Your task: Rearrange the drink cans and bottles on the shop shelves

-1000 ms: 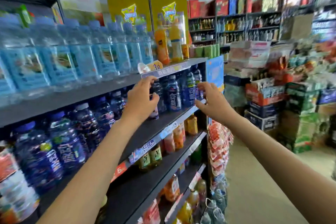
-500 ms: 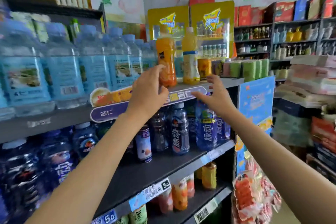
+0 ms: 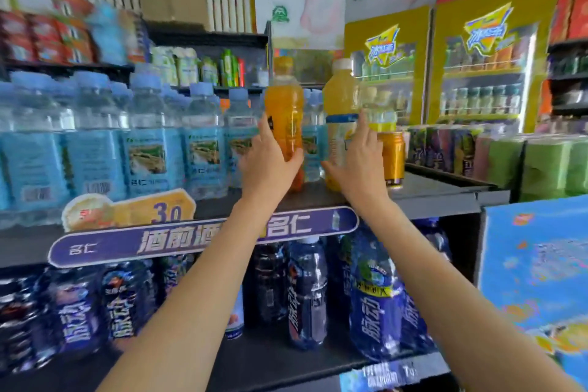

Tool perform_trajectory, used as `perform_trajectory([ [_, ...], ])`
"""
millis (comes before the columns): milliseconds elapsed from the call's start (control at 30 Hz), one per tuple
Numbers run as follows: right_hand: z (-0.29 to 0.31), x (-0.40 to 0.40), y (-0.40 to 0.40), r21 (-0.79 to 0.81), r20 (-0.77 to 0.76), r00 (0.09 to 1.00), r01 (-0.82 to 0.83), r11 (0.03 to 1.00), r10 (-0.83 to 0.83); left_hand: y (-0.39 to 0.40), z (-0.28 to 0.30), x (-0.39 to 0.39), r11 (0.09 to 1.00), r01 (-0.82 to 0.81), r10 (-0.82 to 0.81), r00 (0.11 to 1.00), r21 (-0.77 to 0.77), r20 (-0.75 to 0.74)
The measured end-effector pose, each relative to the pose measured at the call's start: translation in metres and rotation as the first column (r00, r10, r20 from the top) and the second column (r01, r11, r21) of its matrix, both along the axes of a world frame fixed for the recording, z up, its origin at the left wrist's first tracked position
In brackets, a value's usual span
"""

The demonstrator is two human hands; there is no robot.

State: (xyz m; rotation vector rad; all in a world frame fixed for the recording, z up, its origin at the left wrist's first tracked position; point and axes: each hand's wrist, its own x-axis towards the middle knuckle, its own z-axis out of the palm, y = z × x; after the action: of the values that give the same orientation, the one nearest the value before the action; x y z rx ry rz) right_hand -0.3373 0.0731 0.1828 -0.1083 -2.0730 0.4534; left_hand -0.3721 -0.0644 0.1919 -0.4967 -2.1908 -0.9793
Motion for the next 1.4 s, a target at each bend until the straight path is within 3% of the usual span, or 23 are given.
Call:
perform_trajectory([
  [133, -0.008, -0.006, 0.004, 0.008, -0.111, 0.988, -0.112, 0.994, 0.112, 0.006, -0.001, -0.009, 0.999, 0.021, -0.026, 0.989, 0.041, 0.142],
  [333, -0.009, -0.002, 0.004, 0.032, -0.147, 0.969, -0.197, 0.98, 0.2, 0.005, 0.001, -0.009, 0.994, -0.052, 0.038, 0.988, 0.094, 0.147],
  [467, -0.009, -0.001, 0.005, 0.042, -0.22, 0.941, -0.255, 0.966, 0.258, 0.0, 0.001, 0.005, 0.982, -0.011, -0.02, 0.987, 0.188, 0.158],
  [733, 0.002, 0.036, -0.033, 0.016, -0.317, 0.873, -0.385, 0.923, 0.37, -0.065, 0.006, 0.084, 0.87, 0.233, -0.184, 0.971, 0.434, -0.152],
  [900, 0.012, 0.067, -0.134, -0.035, -0.387, 0.773, -0.557, 0.83, 0.503, -0.16, -0.002, 0.126, 0.907, 0.125, -0.026, 0.969, 0.402, -0.244],
  [1133, -0.032, 0.1, -0.331, -0.073, -0.211, 0.553, -0.831, 0.551, 0.806, -0.354, -0.037, 0.192, 0.902, -0.146, 0.21, 0.971, 0.406, -0.116],
  [1300, -0.073, 0.133, -0.492, -0.175, -0.048, 0.484, -0.865, 0.469, 0.874, -0.511, -0.07, 0.249, 0.834, -0.278, 0.265, 0.959, 0.477, 0.095],
  [1400, -0.089, 0.149, -0.581, -0.267, 0.032, 0.442, -0.86, 0.434, 0.896, -0.603, -0.089, 0.271, 0.76, -0.325, 0.167, 0.934, 0.563, 0.314],
])
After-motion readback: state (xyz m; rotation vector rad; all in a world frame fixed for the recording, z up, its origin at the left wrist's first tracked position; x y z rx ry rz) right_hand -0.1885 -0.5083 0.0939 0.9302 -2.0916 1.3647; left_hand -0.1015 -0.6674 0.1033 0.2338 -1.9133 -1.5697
